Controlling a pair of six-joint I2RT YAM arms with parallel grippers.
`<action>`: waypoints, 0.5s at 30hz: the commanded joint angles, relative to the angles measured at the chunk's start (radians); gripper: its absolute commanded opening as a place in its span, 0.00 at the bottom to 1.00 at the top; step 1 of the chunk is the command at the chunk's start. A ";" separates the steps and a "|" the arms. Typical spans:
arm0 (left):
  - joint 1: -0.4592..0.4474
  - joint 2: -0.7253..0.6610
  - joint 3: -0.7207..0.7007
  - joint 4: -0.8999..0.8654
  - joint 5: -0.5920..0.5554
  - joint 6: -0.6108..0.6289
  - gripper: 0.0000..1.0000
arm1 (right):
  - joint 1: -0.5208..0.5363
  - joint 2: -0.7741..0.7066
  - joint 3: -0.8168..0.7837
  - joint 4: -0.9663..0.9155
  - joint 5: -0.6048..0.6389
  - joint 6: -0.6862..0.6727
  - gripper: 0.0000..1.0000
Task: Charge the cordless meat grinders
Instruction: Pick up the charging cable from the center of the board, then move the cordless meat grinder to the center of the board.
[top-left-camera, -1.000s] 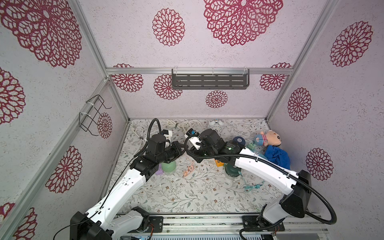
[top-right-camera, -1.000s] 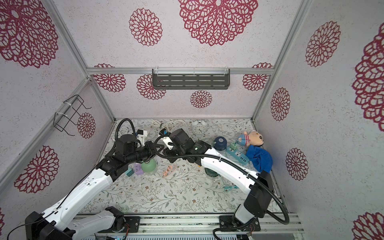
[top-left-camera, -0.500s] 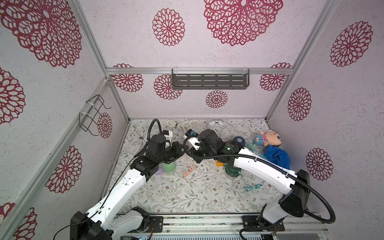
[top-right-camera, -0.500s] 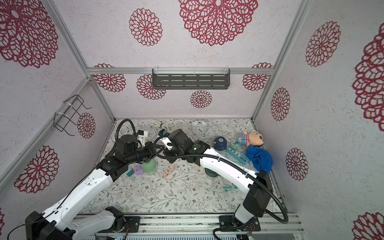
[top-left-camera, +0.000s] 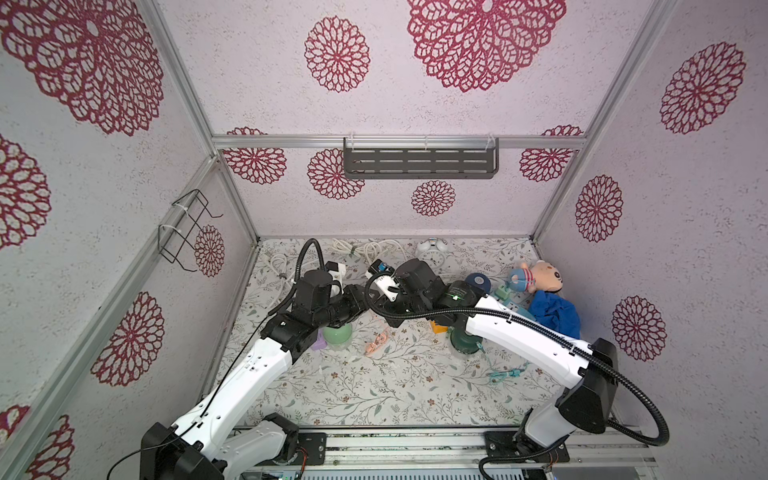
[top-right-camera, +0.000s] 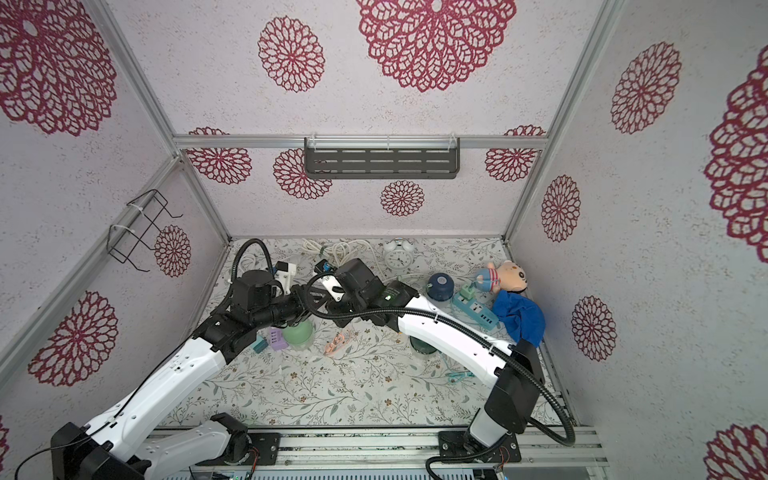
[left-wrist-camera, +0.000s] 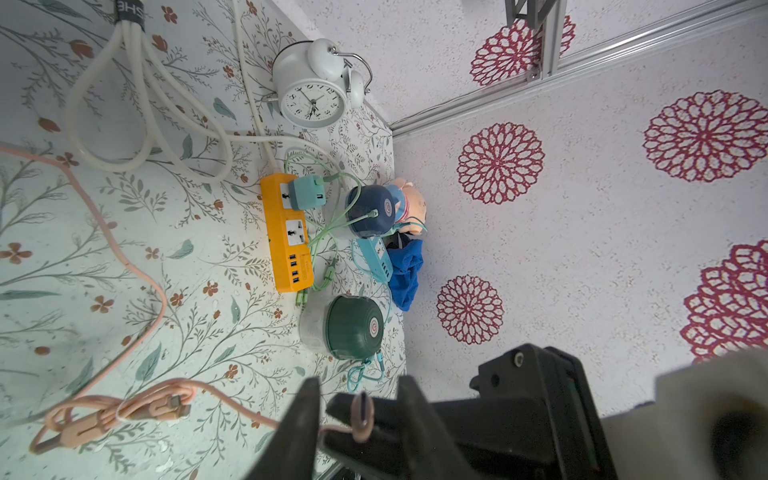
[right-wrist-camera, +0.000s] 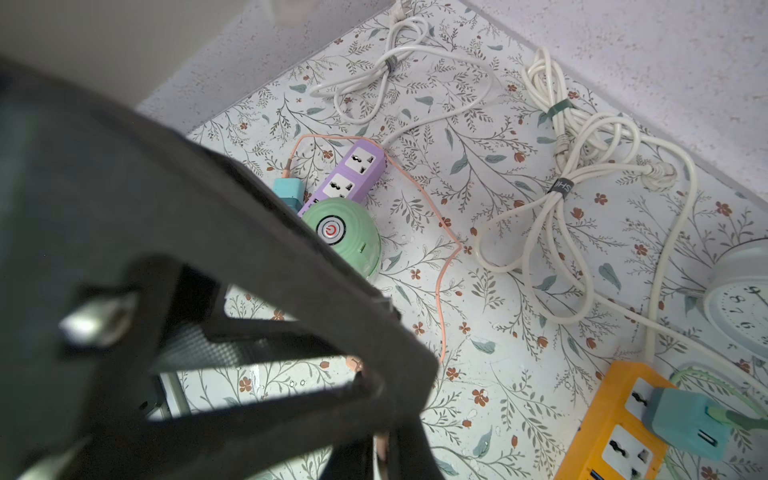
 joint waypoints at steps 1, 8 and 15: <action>0.007 -0.048 0.021 -0.112 -0.094 0.051 0.78 | -0.001 -0.036 -0.014 0.016 0.028 0.000 0.00; 0.029 -0.072 0.053 -0.484 -0.516 0.227 0.97 | -0.006 -0.088 -0.151 0.036 0.062 0.010 0.00; 0.030 0.103 0.047 -0.499 -0.621 0.295 0.97 | -0.006 -0.135 -0.266 0.086 0.058 0.047 0.00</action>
